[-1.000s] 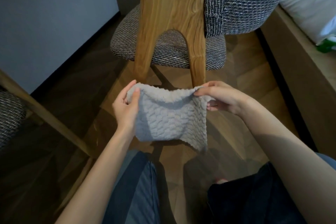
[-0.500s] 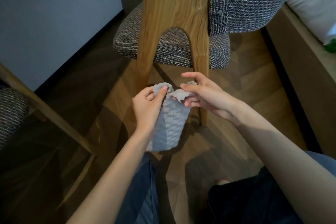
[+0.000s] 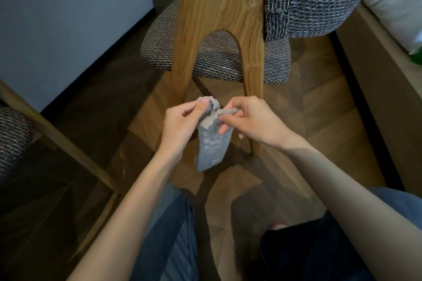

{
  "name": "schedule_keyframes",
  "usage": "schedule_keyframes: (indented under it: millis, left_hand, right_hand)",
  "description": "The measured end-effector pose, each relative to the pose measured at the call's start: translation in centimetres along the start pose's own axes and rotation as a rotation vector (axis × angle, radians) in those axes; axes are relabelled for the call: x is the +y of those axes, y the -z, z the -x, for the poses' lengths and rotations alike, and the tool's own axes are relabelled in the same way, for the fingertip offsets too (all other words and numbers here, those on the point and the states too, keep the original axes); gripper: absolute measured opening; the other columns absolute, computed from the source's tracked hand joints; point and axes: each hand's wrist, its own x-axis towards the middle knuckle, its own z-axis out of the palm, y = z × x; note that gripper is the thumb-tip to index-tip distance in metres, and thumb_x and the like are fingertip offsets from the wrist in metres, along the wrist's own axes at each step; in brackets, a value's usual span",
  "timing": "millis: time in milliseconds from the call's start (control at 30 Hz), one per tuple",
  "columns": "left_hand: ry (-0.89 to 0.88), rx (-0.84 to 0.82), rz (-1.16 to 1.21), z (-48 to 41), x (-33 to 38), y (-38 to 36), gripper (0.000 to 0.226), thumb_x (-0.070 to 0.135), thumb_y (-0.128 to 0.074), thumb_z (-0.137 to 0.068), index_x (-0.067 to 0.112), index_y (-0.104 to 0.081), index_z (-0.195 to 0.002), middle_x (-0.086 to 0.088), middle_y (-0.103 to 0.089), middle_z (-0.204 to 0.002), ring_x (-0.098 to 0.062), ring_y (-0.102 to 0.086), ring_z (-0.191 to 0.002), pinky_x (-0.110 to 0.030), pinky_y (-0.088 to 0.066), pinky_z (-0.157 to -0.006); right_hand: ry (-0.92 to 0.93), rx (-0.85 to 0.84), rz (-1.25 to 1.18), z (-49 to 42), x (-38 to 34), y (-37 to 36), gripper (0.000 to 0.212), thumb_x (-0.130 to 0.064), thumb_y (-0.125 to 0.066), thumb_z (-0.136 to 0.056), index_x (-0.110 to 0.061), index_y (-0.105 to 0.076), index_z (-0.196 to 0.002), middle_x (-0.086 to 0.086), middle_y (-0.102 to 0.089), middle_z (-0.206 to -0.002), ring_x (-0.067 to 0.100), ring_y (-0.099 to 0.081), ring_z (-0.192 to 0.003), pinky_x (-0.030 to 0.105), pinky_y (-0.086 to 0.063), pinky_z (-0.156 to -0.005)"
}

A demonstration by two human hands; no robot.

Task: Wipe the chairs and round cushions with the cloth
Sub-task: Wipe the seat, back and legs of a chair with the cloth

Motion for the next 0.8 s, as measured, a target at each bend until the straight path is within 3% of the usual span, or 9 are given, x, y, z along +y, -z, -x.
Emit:
schedule_keyframes:
  millis: [200,300,400,533,633,700,800]
  left_hand:
    - [0.096,-0.204,0.084,0.5,0.0,0.2,0.028,0.033,-0.048,-0.097,0.019,-0.068,-0.112,0.001,-0.071,-0.109,-0.009,-0.065,-0.106,-0.036,-0.052,-0.096]
    - [-0.018,-0.28,0.052,1.2,-0.1,0.3,0.032,0.033,-0.056,-0.089,0.022,-0.063,-0.118,0.006,-0.07,-0.111,-0.008,-0.064,-0.108,-0.025,-0.053,-0.088]
    - [-0.149,-0.21,-0.061,1.2,-0.8,1.0,0.026,0.016,-0.052,-0.096,0.018,-0.063,-0.12,0.007,-0.07,-0.111,-0.008,-0.065,-0.106,-0.027,-0.055,-0.086]
    - [-0.2,-0.102,-0.13,0.9,-1.8,2.4,0.026,0.009,-0.047,-0.098,0.02,-0.065,-0.113,0.02,-0.068,-0.106,0.001,-0.063,-0.104,-0.013,-0.048,-0.083]
    - [-0.176,-0.058,-0.11,0.8,-2.4,3.6,0.024,0.01,-0.049,-0.097,0.013,-0.066,-0.114,0.013,-0.068,-0.109,0.0,-0.063,-0.104,-0.012,-0.049,-0.082]
    - [-0.183,-0.065,-0.141,0.9,-2.8,4.4,0.024,0.009,-0.049,-0.096,0.01,-0.066,-0.114,0.013,-0.068,-0.107,0.002,-0.062,-0.103,-0.01,-0.047,-0.082]
    - [-0.212,-0.047,-0.177,1.1,-3.4,5.3,0.024,0.009,-0.05,-0.096,0.017,-0.065,-0.112,0.023,-0.069,-0.101,0.003,-0.061,-0.105,-0.008,-0.045,-0.083]
  right_hand:
    - [-0.025,0.27,-0.032,-0.3,0.2,-0.3,0.019,-0.029,-0.071,-0.084,-0.02,-0.065,-0.069,-0.008,-0.068,-0.054,-0.002,-0.063,-0.066,0.019,-0.047,-0.066]
    - [-0.011,0.298,-0.116,-0.2,0.2,-0.5,0.021,-0.031,-0.074,-0.083,-0.02,-0.066,-0.067,-0.003,-0.067,-0.052,-0.001,-0.06,-0.057,0.017,-0.046,-0.061]
    - [0.057,0.216,-0.146,-0.3,0.3,-0.3,0.017,-0.032,-0.074,-0.083,-0.02,-0.069,-0.073,-0.001,-0.066,-0.055,0.0,-0.055,-0.051,0.017,-0.041,-0.056]
    - [0.146,-0.034,0.275,-0.3,0.7,0.2,0.02,-0.043,-0.073,-0.081,-0.024,-0.067,-0.083,-0.007,-0.056,-0.068,0.005,-0.05,-0.063,0.03,-0.042,-0.06]
    - [0.128,-0.229,0.719,0.6,0.5,-0.2,0.027,-0.046,-0.061,-0.088,-0.033,-0.06,-0.111,-0.004,-0.052,-0.097,0.014,-0.049,-0.102,0.036,-0.045,-0.08]
    - [0.222,-0.152,0.93,1.1,0.7,-1.1,0.031,-0.04,-0.058,-0.091,-0.032,-0.056,-0.121,-0.001,-0.054,-0.106,0.019,-0.049,-0.108,0.036,-0.042,-0.083]
    - [0.444,0.14,1.018,1.2,1.0,-1.5,0.016,-0.03,-0.068,-0.083,-0.018,-0.067,-0.094,0.003,-0.063,-0.084,0.025,-0.057,-0.083,0.031,-0.035,-0.063]
